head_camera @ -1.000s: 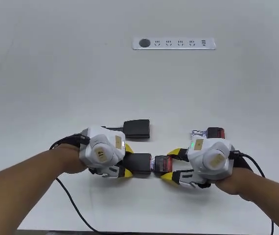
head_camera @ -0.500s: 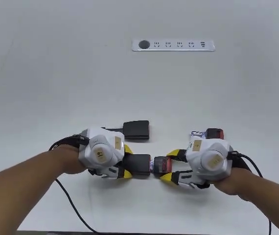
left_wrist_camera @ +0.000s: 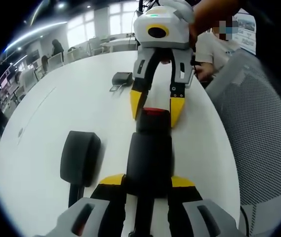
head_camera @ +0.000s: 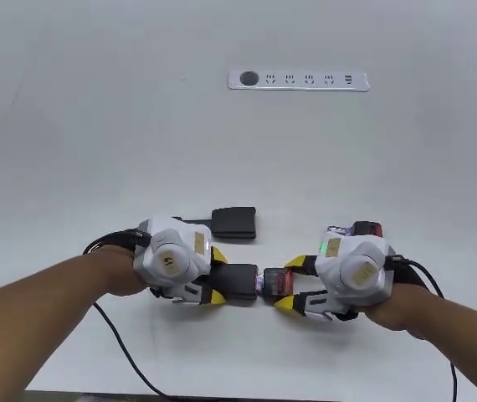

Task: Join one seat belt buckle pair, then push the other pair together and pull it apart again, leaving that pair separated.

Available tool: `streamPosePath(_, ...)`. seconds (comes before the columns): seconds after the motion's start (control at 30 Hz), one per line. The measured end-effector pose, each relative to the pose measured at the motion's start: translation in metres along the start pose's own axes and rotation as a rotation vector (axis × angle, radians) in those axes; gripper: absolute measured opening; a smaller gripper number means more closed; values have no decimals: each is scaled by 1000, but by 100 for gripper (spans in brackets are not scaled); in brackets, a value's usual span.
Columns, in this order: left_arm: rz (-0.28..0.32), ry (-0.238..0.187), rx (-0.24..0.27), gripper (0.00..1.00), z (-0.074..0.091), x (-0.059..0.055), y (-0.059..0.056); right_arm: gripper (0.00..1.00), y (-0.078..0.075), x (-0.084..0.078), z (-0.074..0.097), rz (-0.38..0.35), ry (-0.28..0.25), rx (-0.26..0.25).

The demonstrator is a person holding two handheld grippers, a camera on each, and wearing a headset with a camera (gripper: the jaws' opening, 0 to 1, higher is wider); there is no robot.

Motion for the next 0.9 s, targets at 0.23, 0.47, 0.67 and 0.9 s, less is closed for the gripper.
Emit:
streamPosePath(0.23,-13,-10,-12,33,1,0,0,32,-1,-1,-2,27,1,9)
streamPosePath(0.47,-20,-24,-20,32,1,-1,0,32,-1,-1,-1,35,-16,15)
streamPosePath(0.67,-26,-35,-29,32,0,-2,1,32,-2,-2,-1,44,-28,24)
streamPosePath(0.9,-25,-47,-35,32,0,-3,1,32,-2,-3,-1,69,-29,23)
Point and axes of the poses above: the centre of the closed fingertips' face, and the gripper's own axes: z roughly backward along the fingers, y roughly to its left, x roughly out of its top, the point moved 5 cm from there along z, roughly backward along the fingers, and after that the axes turned 13 degrees about z, right-handed, at the moved point
